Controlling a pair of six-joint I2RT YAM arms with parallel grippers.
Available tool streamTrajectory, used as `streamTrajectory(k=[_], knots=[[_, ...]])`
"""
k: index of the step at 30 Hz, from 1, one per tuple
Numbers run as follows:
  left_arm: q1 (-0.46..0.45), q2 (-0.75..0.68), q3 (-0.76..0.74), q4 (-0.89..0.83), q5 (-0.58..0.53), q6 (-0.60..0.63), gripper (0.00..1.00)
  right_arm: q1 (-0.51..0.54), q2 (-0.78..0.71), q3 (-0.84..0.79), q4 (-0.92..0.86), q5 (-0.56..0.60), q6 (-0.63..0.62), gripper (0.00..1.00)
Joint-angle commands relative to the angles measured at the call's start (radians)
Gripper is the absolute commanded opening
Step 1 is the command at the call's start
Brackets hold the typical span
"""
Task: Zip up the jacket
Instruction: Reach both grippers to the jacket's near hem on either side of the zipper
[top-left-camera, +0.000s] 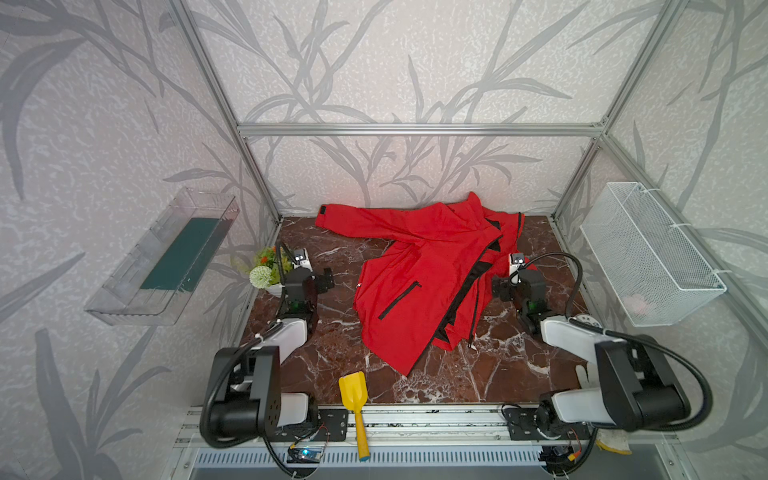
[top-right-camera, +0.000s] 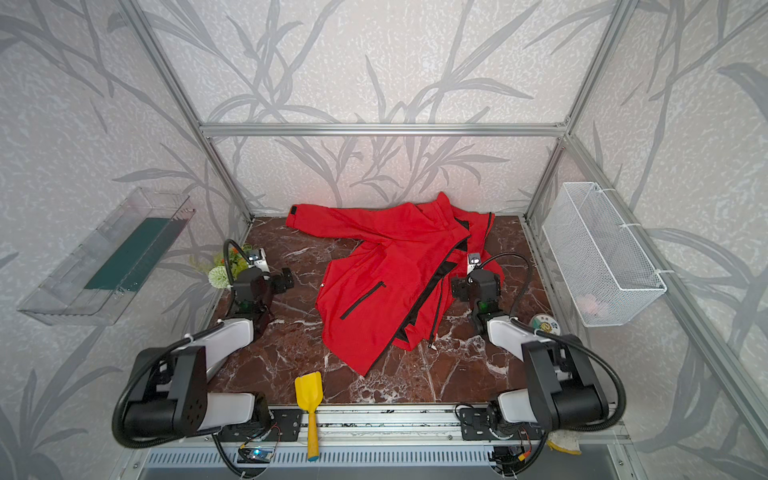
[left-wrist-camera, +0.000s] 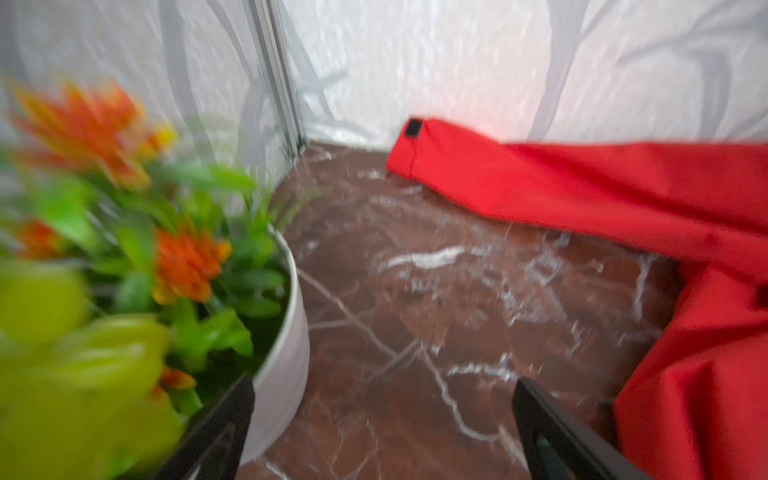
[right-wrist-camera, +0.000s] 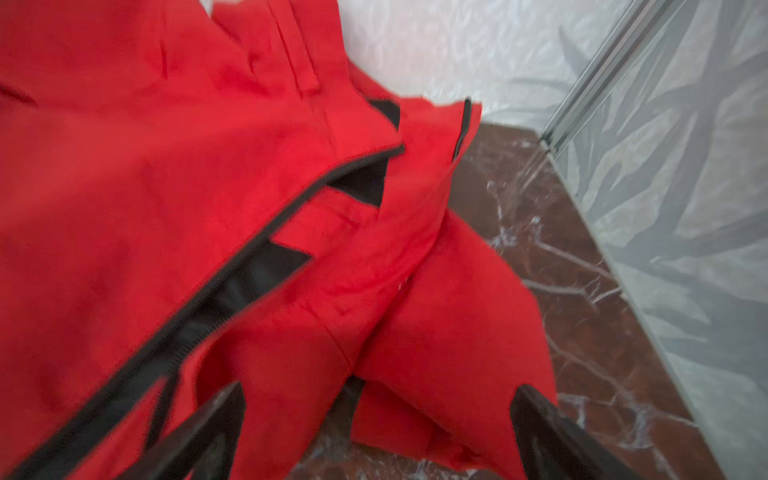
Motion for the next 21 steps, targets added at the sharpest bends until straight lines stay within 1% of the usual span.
streamTrajectory(k=[1,3,5,6,7,9,10,11,13,15,17,21], knots=[[-0.023,-0.132,0.144,-0.455,-0.018,-0.133,0.99,0.086,-0.184,0.149,-0.509,0.113,0.215,0.99],[-0.055,-0.176,0.202,-0.637,0.014,-0.209,0.98,0.166,-0.254,0.219,-0.751,0.155,0.362,0.99],[-0.099,-0.192,0.233,-0.766,0.089,-0.222,0.98,0.246,-0.302,0.251,-0.898,0.127,0.477,0.99],[-0.133,-0.199,0.25,-0.838,0.107,-0.238,0.98,0.298,-0.322,0.267,-0.985,0.131,0.59,0.99],[-0.163,-0.205,0.26,-0.897,0.121,-0.263,0.99,0.339,-0.339,0.277,-1.04,0.09,0.699,0.99],[-0.207,-0.231,0.255,-0.97,0.177,-0.314,0.98,0.413,-0.36,0.272,-1.079,-0.031,0.863,0.99],[-0.231,-0.255,0.243,-0.988,0.2,-0.344,0.98,0.462,-0.37,0.249,-1.059,-0.086,0.943,0.99],[-0.253,-0.28,0.224,-0.995,0.207,-0.365,0.98,0.506,-0.38,0.224,-1.02,-0.115,1.002,0.99],[-0.297,-0.344,0.174,-1.002,0.206,-0.404,0.97,0.622,-0.393,0.16,-0.912,-0.132,1.121,0.99],[-0.329,-0.399,0.124,-1.004,0.213,-0.446,0.96,0.69,-0.37,0.122,-0.825,-0.149,1.188,0.99],[-0.357,-0.435,0.085,-1.026,0.23,-0.493,0.93,0.733,-0.322,0.104,-0.762,-0.178,1.224,0.99],[-0.44,-0.478,-0.019,-0.997,0.297,-0.621,0.88,0.803,-0.207,0.13,-0.702,-0.209,1.22,0.99]])
